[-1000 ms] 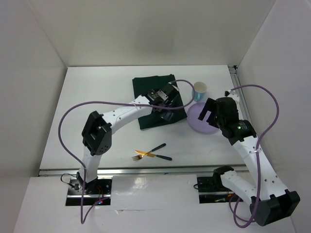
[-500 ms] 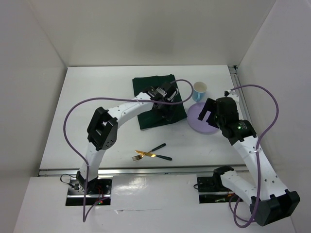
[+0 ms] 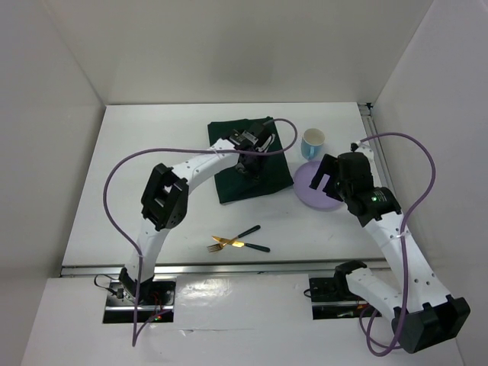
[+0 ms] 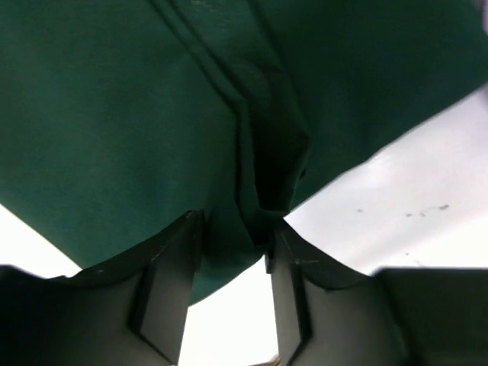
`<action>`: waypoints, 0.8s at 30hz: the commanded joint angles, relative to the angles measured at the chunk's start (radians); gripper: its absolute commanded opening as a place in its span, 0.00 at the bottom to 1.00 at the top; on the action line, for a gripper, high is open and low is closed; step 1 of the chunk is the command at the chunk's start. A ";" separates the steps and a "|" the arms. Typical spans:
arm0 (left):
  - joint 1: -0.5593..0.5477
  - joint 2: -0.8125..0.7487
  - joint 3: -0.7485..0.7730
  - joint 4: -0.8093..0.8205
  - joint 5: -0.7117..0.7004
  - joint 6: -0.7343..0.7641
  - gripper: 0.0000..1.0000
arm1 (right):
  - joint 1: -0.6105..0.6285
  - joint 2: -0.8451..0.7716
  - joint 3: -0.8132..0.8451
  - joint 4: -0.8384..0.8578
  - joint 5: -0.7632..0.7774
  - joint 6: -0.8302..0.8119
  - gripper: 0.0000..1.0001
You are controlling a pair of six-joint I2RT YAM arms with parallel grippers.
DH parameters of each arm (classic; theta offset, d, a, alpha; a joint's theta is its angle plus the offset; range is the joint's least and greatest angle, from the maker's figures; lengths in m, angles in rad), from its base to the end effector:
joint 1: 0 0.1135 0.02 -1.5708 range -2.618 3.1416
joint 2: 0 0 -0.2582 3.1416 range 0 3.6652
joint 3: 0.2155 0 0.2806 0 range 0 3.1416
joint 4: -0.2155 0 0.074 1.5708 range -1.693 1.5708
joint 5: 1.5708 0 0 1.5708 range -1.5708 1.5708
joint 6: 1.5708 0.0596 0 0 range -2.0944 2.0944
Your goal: Set the dinner table for one person
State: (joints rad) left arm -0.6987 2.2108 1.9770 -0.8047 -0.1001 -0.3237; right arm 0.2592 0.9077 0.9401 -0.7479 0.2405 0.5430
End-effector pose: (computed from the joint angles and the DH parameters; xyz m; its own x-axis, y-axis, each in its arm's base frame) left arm 0.4038 -0.3315 0.2006 -0.8167 0.2728 -0.5085 0.3601 0.9295 -0.0798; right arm 0.2285 0.0459 0.2993 -0.5817 0.3649 -0.7269 0.2633 0.9301 0.2562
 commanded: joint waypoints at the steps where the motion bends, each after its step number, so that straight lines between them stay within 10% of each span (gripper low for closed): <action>1: 0.024 0.004 0.031 -0.028 0.036 -0.008 0.53 | -0.006 0.017 0.022 0.010 -0.003 0.011 1.00; 4: 0.033 -0.007 0.031 -0.039 0.057 0.002 0.37 | -0.006 0.042 0.022 0.041 -0.033 0.002 1.00; 7: 0.054 0.003 0.089 -0.082 0.057 0.002 0.00 | -0.006 0.095 0.031 0.070 -0.082 -0.011 0.99; 15: 0.338 -0.272 0.021 -0.068 0.135 -0.131 0.00 | -0.006 0.247 0.112 0.182 -0.266 0.040 0.74; 24: 0.723 -0.788 -0.887 0.367 0.321 -0.495 0.07 | 0.072 0.388 0.065 0.335 -0.420 0.202 0.79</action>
State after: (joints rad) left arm 0.0467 1.5166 1.2785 -0.5549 0.1291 -0.6548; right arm 0.2859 1.2613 1.0145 -0.5053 -0.1215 0.6594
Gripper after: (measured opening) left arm 0.059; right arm 0.779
